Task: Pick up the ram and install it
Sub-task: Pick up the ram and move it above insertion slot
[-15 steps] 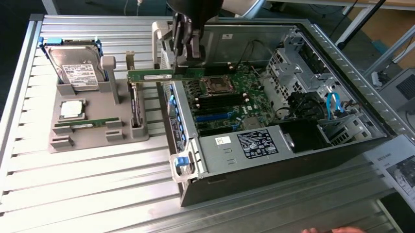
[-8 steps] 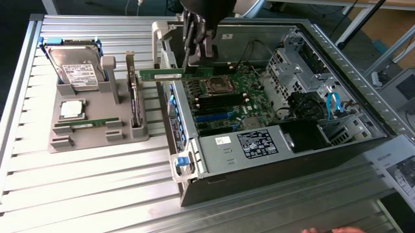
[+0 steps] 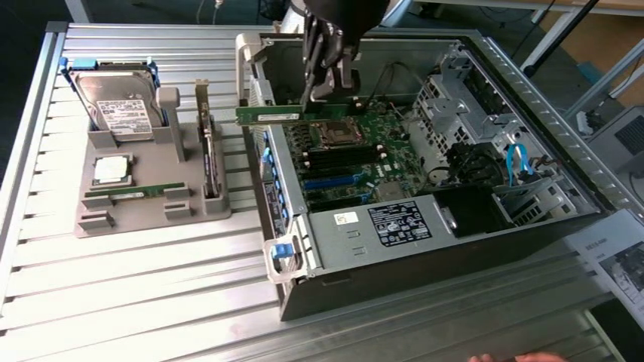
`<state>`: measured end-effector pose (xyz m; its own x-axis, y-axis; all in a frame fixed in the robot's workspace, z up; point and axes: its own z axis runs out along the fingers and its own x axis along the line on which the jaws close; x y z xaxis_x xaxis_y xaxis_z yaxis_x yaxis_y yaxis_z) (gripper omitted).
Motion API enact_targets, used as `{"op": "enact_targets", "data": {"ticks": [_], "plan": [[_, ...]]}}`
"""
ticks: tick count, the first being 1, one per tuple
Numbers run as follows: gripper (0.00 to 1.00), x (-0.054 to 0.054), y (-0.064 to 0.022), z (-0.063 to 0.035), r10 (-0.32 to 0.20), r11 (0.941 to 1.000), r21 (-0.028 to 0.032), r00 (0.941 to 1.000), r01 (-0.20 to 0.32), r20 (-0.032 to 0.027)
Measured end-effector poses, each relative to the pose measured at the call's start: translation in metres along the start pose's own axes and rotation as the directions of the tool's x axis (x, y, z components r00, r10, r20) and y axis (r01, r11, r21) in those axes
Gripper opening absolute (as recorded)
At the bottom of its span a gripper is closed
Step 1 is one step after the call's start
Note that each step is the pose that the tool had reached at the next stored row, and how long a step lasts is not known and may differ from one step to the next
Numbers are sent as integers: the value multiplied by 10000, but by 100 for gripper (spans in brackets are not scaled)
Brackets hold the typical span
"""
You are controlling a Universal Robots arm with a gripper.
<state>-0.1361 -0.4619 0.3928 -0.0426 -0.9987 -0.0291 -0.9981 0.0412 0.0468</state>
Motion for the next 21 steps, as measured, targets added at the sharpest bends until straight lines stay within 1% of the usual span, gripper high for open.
{"op": "enact_targets", "data": {"ticks": [5, 6, 18, 20, 21], "plan": [[12, -6, -135, -7, 0, 10000, -5, 10000, 0, -1], [12, -8, -183, -9, -1, 10000, -6, 10000, 1, -1], [12, -22, -511, -24, -8, 10000, -16, 10000, 8, -2], [12, -26, -606, -28, -8, 10000, -19, 10000, 8, -2], [12, -27, -635, -29, -9, 10000, -20, 10000, 9, -1]]}}
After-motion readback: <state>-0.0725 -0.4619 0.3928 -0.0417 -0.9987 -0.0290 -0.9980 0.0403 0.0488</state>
